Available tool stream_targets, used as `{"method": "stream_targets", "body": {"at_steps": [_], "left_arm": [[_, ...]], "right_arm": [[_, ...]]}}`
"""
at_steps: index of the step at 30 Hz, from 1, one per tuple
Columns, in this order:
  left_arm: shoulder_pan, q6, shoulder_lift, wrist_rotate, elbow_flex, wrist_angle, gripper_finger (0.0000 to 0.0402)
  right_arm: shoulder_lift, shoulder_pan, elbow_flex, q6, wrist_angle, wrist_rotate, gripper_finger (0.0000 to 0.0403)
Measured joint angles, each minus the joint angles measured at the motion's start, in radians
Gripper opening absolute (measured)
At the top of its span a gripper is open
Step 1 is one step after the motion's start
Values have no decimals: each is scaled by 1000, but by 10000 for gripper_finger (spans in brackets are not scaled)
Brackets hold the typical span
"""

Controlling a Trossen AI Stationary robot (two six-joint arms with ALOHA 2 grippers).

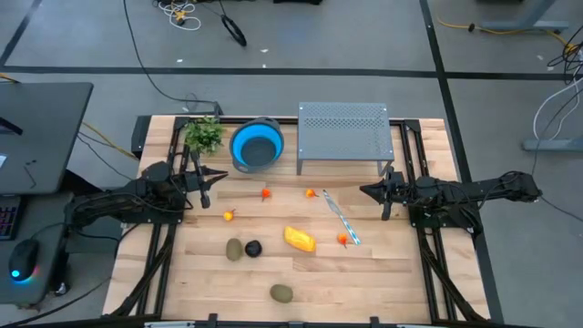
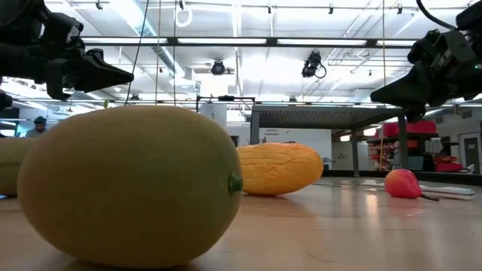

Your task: Pick & Place Fruit

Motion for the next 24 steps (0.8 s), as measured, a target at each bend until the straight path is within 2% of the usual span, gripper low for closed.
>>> {"method": "stream_targets", "body": {"at_steps": [8,14,19,24], "left_arm": [[0,17,0,0,0,2,32],[0,347,0,0,0,39,32],[0,453,0,0,0,37,32],[0,433,0,0,0,37,32]], "right_arm": [[0,0,0,0,0,0,3],[0,0,0,0,0,0,3],[0,0,0,-8,-10,-6,3],[0,0,0,-11,-16,-133,3]]}}
